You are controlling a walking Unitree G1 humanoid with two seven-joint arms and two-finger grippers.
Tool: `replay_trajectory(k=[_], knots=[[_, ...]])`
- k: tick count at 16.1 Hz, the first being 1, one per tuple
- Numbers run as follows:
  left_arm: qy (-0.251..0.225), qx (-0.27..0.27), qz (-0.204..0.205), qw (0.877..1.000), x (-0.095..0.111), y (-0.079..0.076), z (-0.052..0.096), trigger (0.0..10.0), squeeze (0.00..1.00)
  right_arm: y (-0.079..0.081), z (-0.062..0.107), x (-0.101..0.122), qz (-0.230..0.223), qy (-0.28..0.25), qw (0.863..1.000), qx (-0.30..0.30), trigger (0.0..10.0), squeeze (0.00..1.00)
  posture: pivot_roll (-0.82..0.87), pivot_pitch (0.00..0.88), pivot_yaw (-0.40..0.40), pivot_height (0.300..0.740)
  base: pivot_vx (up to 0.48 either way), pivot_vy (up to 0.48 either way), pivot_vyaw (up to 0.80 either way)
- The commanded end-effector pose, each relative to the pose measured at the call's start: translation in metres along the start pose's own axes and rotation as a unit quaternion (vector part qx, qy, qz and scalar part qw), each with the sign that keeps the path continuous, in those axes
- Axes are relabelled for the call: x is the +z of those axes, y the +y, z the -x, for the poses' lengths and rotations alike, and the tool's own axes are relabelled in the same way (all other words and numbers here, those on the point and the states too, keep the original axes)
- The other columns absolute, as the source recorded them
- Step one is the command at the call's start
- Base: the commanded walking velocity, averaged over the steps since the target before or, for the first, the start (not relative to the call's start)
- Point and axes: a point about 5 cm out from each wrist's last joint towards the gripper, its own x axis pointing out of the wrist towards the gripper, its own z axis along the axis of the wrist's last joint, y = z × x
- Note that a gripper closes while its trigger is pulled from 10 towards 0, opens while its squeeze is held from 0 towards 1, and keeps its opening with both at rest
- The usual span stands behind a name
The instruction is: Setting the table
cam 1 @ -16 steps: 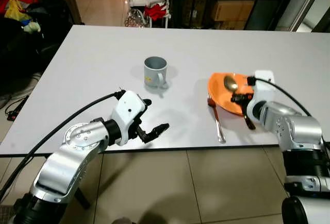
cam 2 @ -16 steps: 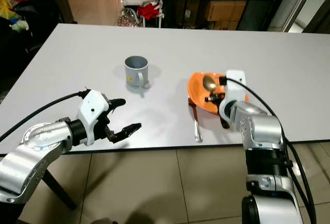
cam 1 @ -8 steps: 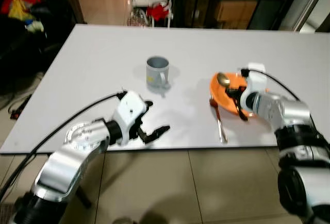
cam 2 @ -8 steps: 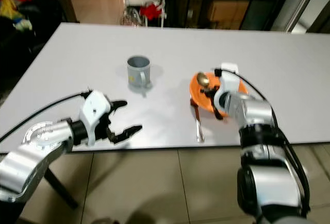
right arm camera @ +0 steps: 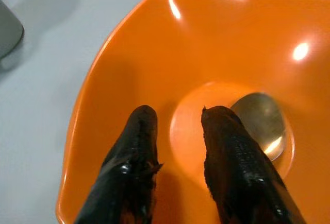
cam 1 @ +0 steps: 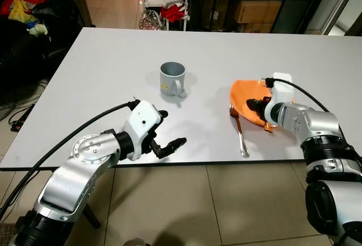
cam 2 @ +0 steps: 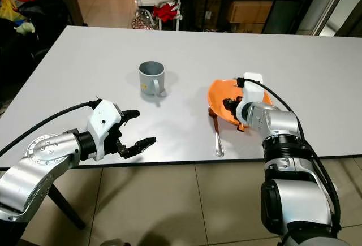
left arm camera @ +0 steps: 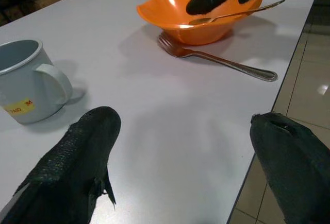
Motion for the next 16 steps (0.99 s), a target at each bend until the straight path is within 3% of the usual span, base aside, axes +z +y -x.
replay_trajectory(k=[1,3,5,7,8,9,11,13,16], knots=[[0.0,0.002,-0.013,1.0,0.004,0.003,0.001,10.0,0.0,-0.004,0.009,0.018,0.034,-0.052,0.998,-0.005,10.0,1.0,0.07,0.0,-0.027,0.74,0.0,0.0,0.0],[0.0,0.003,-0.014,1.0,0.004,0.004,0.001,10.0,0.0,0.005,0.02,0.033,0.065,-0.104,0.992,0.02,10.0,1.0,0.07,0.0,-0.027,0.74,0.0,0.0,0.0],[0.0,0.004,-0.013,1.0,0.004,0.004,0.001,10.0,0.0,0.037,0.041,0.043,0.094,-0.143,0.98,0.103,10.0,1.0,0.07,0.0,-0.027,0.74,0.0,0.0,0.0],[0.001,0.004,-0.012,1.0,0.004,0.004,0.001,10.0,0.0,0.08,0.052,0.016,0.127,-0.112,0.969,0.179,10.0,1.0,0.07,0.0,-0.025,0.74,0.0,0.0,0.0],[0.001,0.004,-0.012,1.0,0.004,0.004,0.001,10.0,0.0,0.086,0.052,0.008,0.134,-0.107,0.968,0.186,10.0,1.0,0.07,0.0,-0.025,0.74,0.0,0.0,0.0],[0.001,0.003,-0.011,1.0,0.004,0.004,0.0,10.0,0.0,0.095,0.05,-0.02,0.157,-0.086,0.965,0.192,10.0,1.0,0.07,0.0,-0.024,0.74,0.0,0.0,0.0],[0.001,0.003,-0.011,1.0,0.004,0.004,0.0,10.0,0.0,0.09,0.047,-0.04,0.191,-0.072,0.965,0.164,10.0,1.0,0.07,0.0,-0.025,0.74,0.0,0.0,0.0],[0.002,0.003,-0.011,1.0,0.003,0.004,0.001,10.0,0.0,0.073,0.043,-0.062,0.206,-0.065,0.971,0.106,10.0,1.0,0.07,0.0,-0.026,0.74,0.0,0.0,0.0],[0.003,0.002,-0.011,1.0,0.003,0.003,0.001,10.0,0.0,0.061,0.041,-0.083,0.171,-0.1,0.977,0.081,10.0,1.0,0.07,0.0,-0.022,0.74,0.0,0.0,0.0]])
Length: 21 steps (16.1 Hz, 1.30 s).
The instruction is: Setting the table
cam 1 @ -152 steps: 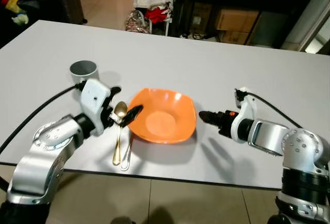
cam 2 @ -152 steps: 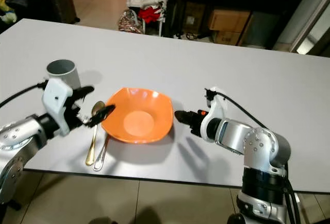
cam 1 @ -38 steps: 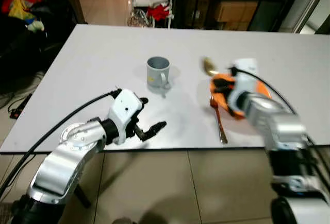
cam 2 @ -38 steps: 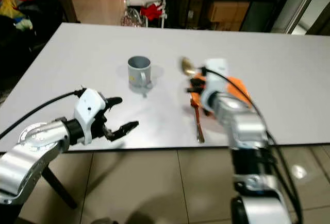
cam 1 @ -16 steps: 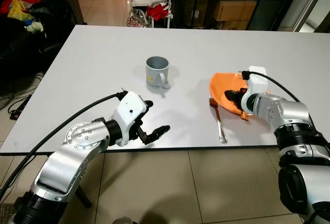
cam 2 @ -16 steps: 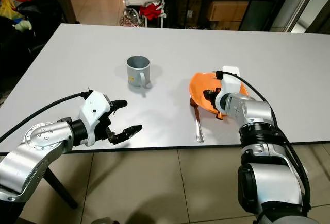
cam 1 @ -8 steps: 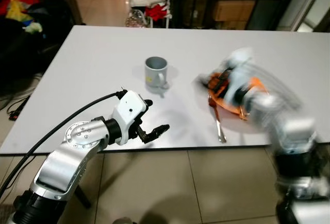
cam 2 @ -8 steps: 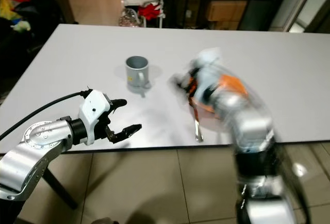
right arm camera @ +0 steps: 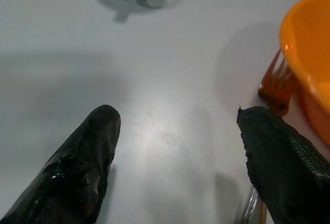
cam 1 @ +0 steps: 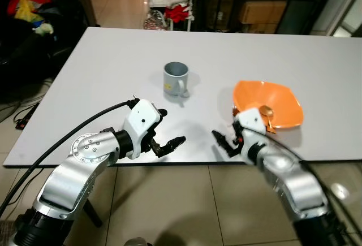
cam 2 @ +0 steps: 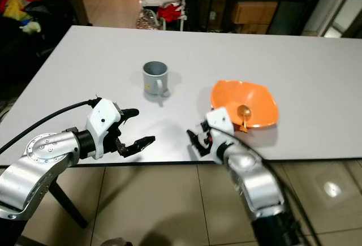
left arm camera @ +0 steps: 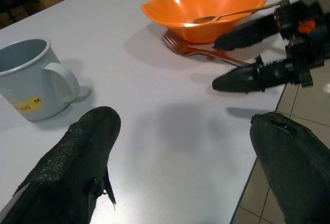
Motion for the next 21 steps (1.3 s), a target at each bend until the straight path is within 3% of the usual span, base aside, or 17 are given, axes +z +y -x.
replay_trajectory(k=[1,4,5,6,7,8,11,17,21], knots=[[0.002,0.0,-0.007,1.0,0.002,0.002,0.001,10.0,0.0,-0.014,0.002,-0.002,0.007,-0.016,0.999,-0.039,10.0,1.0,0.07,0.0,-0.021,0.74,0.0,0.0,0.0],[0.003,0.0,-0.008,1.0,0.002,0.002,0.001,10.0,0.0,-0.02,0.005,-0.01,0.011,-0.044,0.997,-0.059,10.0,1.0,0.07,0.0,-0.02,0.74,0.0,0.0,0.0],[0.002,0.0,-0.008,1.0,0.002,0.002,0.001,10.0,0.0,-0.021,0.007,-0.014,0.009,-0.053,0.997,-0.062,10.0,0.76,0.07,0.0,-0.023,0.74,0.0,0.0,0.0],[0.002,0.0,-0.007,1.0,0.002,0.002,0.001,10.0,0.0,-0.023,0.007,-0.018,-0.007,-0.058,0.996,-0.069,10.0,0.43,0.07,0.0,-0.023,0.74,0.0,0.0,0.0],[0.003,0.0,-0.007,1.0,0.002,0.002,0.001,10.0,0.0,-0.024,0.007,-0.024,-0.022,-0.055,0.996,-0.069,10.0,0.16,0.07,0.0,-0.023,0.74,0.0,0.0,0.0],[0.003,0.0,-0.008,1.0,0.002,0.002,0.001,10.0,0.0,-0.023,0.005,-0.031,-0.038,-0.039,0.997,-0.058,10.0,0.0,0.07,0.0,-0.023,0.74,0.0,0.0,0.0],[0.004,0.0,-0.009,1.0,0.002,0.002,0.001,10.0,0.0,-0.023,0.002,-0.035,-0.04,-0.038,0.997,-0.052,10.0,0.0,0.08,0.0,-0.023,0.74,0.0,0.0,0.0],[0.002,-0.009,-0.014,1.0,0.004,0.0,-0.001,10.0,0.0,-0.038,-0.008,-0.027,-0.061,-0.052,0.993,-0.081,10.0,0.0,0.07,0.0,-0.017,0.74,0.0,0.0,0.0],[0.002,-0.01,-0.015,1.0,0.004,0.001,-0.002,10.0,0.0,-0.039,-0.021,-0.027,-0.087,-0.021,0.994,-0.063,10.0,0.0,0.07,0.0,-0.017,0.74,0.0,0.0,0.0]])
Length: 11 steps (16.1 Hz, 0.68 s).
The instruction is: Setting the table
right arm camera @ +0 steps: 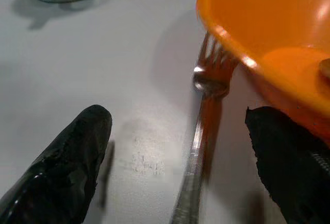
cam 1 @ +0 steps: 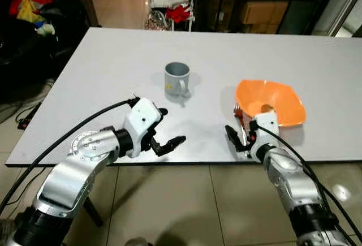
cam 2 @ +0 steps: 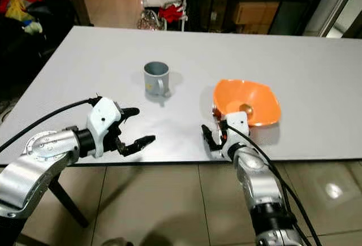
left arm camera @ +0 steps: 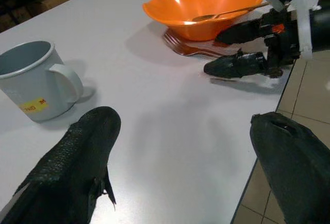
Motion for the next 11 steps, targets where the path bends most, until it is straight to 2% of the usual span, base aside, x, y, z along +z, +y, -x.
replay_trajectory(k=[1,3,4,5,7,11], knots=[[-0.002,-0.006,-0.007,1.0,0.003,0.0,-0.003,10.0,0.0,0.0,-0.003,0.001,-0.015,0.006,1.0,0.006,10.0,0.0,0.08,0.0,-0.018,0.74,0.0,0.0,0.0],[-0.003,-0.008,-0.007,1.0,0.003,-0.002,-0.004,10.0,0.0,0.003,-0.008,0.001,-0.028,0.014,0.999,0.021,10.0,0.0,0.08,0.0,-0.023,0.74,0.0,0.0,0.0],[-0.003,-0.009,-0.007,1.0,0.003,-0.002,-0.004,10.0,0.0,0.004,-0.01,0.001,-0.031,0.018,0.999,0.025,6.9,0.0,0.08,0.0,-0.025,0.74,0.0,0.0,0.0],[-0.003,-0.009,-0.006,1.0,0.002,-0.003,-0.004,10.0,0.0,0.005,-0.011,0.001,-0.029,0.02,0.999,0.03,2.7,0.0,0.07,0.0,-0.028,0.74,0.0,0.0,0.0],[-0.001,-0.009,-0.004,1.0,0.0,-0.003,-0.002,10.0,0.0,0.008,-0.013,0.0,-0.025,0.028,0.999,0.037,1.0,0.0,0.07,0.0,-0.028,0.74,0.0,0.0,0.0],[0.005,-0.012,-0.003,1.0,-0.002,-0.004,0.001,10.0,0.0,0.011,-0.015,-0.008,-0.034,0.064,0.997,0.036,0.0,0.0,0.07,0.0,-0.02,0.74,0.0,0.0,0.0]])
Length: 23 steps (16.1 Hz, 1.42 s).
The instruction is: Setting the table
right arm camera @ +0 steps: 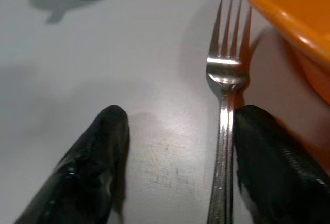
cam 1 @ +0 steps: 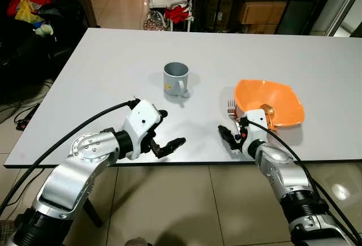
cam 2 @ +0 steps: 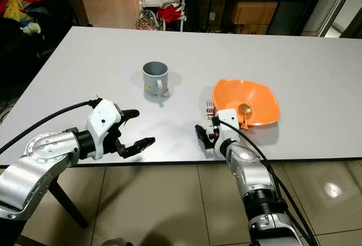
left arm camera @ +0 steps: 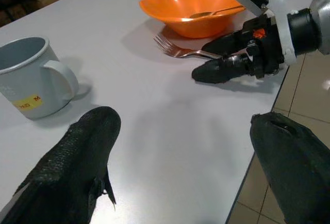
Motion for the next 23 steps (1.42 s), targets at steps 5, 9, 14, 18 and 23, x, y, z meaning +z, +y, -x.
replay_trajectory(k=[5,9,14,18,23], knots=[[0.003,-0.008,-0.009,1.0,0.001,-0.003,0.001,10.0,0.0,0.005,-0.003,-0.013,-0.033,0.052,0.998,0.018,0.0,0.0,0.08,0.0,-0.026,0.74,0.0,0.0,0.0],[0.004,-0.007,-0.01,1.0,0.0,-0.003,0.002,10.0,0.0,0.008,-0.004,-0.012,-0.034,0.057,0.997,0.027,0.0,0.0,0.08,0.0,-0.029,0.74,0.0,0.0,0.0],[0.005,-0.004,-0.015,1.0,0.001,-0.001,0.001,10.0,0.0,0.01,-0.003,-0.01,-0.029,0.055,0.997,0.037,0.0,0.0,0.08,0.0,-0.028,0.74,0.0,0.0,0.0],[0.006,-0.001,-0.018,1.0,0.001,0.001,0.001,10.0,0.0,0.011,-0.004,-0.004,-0.024,0.046,0.998,0.045,0.0,0.0,0.09,0.0,-0.03,0.74,0.0,0.0,0.0],[0.005,0.002,-0.02,1.0,0.001,0.002,0.0,10.0,0.0,0.019,-0.005,0.009,-0.019,0.024,0.998,0.061,0.0,0.0,0.08,0.0,-0.03,0.74,0.0,0.0,0.0]])
